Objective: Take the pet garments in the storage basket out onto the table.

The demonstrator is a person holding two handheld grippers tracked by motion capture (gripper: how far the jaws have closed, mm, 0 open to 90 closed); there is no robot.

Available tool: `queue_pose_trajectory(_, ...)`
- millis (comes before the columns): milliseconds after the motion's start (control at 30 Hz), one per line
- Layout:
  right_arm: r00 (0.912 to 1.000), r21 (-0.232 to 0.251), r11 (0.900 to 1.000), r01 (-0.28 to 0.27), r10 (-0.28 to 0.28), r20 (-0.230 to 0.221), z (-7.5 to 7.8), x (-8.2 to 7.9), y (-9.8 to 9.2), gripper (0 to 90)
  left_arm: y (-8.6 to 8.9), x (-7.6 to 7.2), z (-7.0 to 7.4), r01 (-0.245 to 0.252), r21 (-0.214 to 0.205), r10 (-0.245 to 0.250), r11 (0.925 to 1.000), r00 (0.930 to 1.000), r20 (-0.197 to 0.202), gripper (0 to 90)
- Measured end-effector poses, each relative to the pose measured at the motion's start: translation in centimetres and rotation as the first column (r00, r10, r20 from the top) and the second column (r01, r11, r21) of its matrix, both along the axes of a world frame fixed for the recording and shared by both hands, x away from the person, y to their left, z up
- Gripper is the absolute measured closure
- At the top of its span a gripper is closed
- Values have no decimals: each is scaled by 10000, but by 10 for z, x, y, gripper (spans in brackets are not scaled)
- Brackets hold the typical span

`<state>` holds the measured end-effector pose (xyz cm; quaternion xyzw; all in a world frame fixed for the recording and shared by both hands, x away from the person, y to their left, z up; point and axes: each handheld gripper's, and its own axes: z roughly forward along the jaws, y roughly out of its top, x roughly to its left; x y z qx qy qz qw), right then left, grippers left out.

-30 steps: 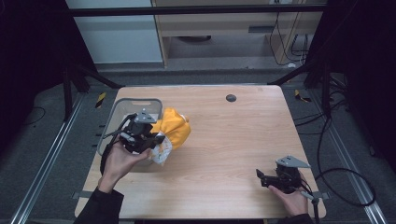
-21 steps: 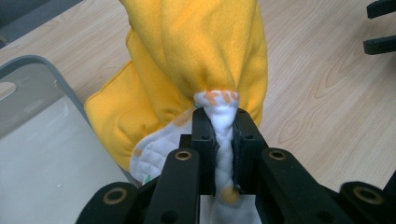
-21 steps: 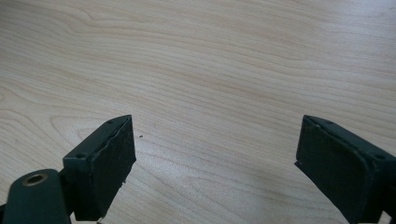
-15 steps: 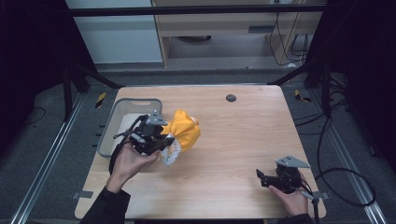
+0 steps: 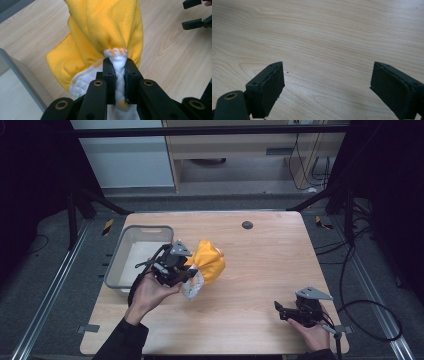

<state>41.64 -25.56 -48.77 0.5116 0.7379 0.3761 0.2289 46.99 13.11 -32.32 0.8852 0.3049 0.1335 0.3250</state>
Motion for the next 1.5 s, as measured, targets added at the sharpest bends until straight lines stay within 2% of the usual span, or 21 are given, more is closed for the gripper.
queue_pose_trajectory(400,10000,38,10000,-1,1,24,0,0,0,117,-16,5,-14,245,15,-244,9997,9995,-191,819)
queue_pose_trajectory(1500,9998,-57,10000,25,-24,183,-1,-1,0,116,-56,17,-62,817,489,-778,9955,9940,-767,819)
